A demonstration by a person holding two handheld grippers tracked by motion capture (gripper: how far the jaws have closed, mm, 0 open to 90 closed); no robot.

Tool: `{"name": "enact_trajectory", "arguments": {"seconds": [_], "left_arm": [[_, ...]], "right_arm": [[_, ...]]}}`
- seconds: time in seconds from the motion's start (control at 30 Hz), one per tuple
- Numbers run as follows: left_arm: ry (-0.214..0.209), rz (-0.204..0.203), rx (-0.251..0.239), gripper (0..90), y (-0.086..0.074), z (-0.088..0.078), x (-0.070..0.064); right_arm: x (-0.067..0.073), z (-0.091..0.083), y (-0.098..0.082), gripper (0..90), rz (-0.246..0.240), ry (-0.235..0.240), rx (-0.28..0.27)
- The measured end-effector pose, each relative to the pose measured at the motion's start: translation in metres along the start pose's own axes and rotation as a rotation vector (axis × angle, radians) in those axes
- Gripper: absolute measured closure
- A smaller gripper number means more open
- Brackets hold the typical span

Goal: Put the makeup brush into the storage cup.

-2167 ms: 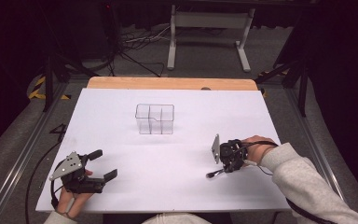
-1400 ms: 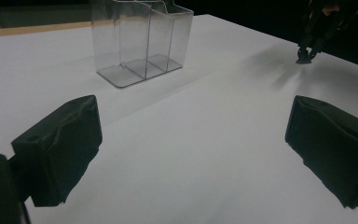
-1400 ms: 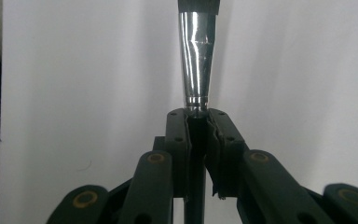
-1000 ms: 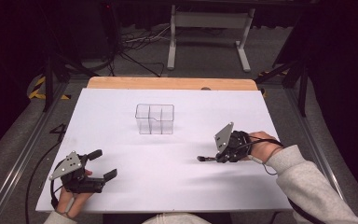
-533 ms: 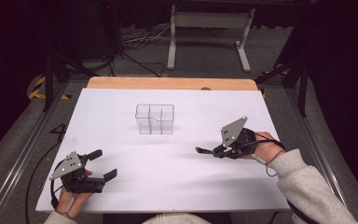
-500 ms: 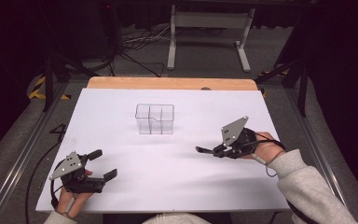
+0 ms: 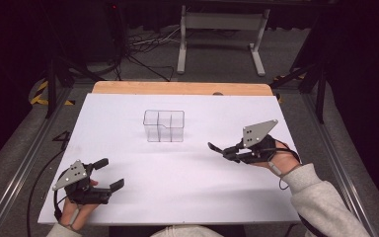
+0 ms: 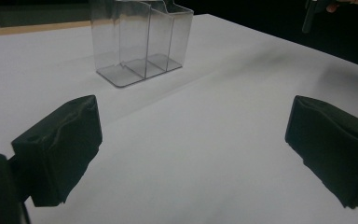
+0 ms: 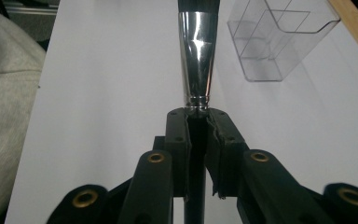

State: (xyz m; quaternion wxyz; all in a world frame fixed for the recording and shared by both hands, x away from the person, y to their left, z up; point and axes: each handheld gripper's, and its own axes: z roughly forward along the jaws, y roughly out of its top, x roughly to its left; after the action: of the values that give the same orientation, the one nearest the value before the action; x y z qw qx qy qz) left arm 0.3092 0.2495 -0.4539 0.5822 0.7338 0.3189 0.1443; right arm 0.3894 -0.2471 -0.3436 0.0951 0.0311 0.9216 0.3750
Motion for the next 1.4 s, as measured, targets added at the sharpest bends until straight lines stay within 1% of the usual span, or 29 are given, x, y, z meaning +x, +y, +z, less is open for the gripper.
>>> {"name": "enact_trajectory", "arguments": {"seconds": [0.13,0.23,0.3,0.47,0.53,0.8,0.83,0.87,0.9,0.93,0.97,1.03,1.07,1.17,1.4], "left_arm": [[0.001,-0.002,-0.001,4.5,0.0,0.0,0.0],[0.001,-0.002,0.001,4.5,0.0,0.0,0.0],[-0.001,-0.003,0.001,4.5,0.0,0.0,0.0],[-0.001,-0.005,0.002,4.5,0.0,0.0,0.0],[-0.001,-0.005,0.002,4.5,0.0,0.0,0.0],[-0.001,-0.004,0.002,4.5,0.0,0.0,0.001],[-0.001,-0.004,0.002,4.5,0.0,0.0,0.001],[-0.001,-0.004,0.002,4.5,0.0,0.0,0.001],[-0.001,-0.004,0.002,4.5,0.0,0.0,0.0],[-0.001,-0.004,0.002,4.5,0.0,0.0,0.0],[-0.001,-0.004,0.002,4.5,0.0,0.0,0.0],[-0.001,-0.004,0.002,4.5,0.0,0.0,0.001],[-0.001,-0.004,0.002,4.5,0.0,0.0,0.001],[-0.001,-0.004,0.001,4.5,0.0,0.0,0.001],[0.0,-0.004,0.001,4.5,0.0,0.0,0.001]], "right_arm": [[0.0,-0.001,-0.002,79.9,0.04,-0.028,-0.068],[0.0,-0.001,-0.003,79.9,0.064,-0.057,-0.099],[0.0,-0.001,-0.004,79.9,0.078,-0.064,-0.126],[0.002,-0.001,-0.004,79.9,0.09,-0.089,-0.181],[0.003,-0.001,-0.004,79.8,0.096,-0.101,-0.215],[0.005,0.004,-0.003,79.8,0.118,-0.129,-0.31],[0.005,0.005,-0.004,79.8,0.142,-0.133,-0.327],[0.005,0.005,-0.004,79.8,0.142,-0.133,-0.327],[0.005,0.006,-0.003,79.8,0.171,-0.133,-0.335],[0.004,0.007,-0.003,79.8,0.179,-0.136,-0.349],[0.004,0.009,-0.003,79.8,0.178,-0.148,-0.377],[0.004,0.009,-0.002,79.8,0.179,-0.153,-0.385],[0.005,0.011,-0.002,79.8,0.179,-0.158,-0.401],[0.005,0.014,0.0,79.8,0.193,-0.168,-0.429],[0.006,0.021,0.005,79.7,0.224,-0.217,-0.466]]}}
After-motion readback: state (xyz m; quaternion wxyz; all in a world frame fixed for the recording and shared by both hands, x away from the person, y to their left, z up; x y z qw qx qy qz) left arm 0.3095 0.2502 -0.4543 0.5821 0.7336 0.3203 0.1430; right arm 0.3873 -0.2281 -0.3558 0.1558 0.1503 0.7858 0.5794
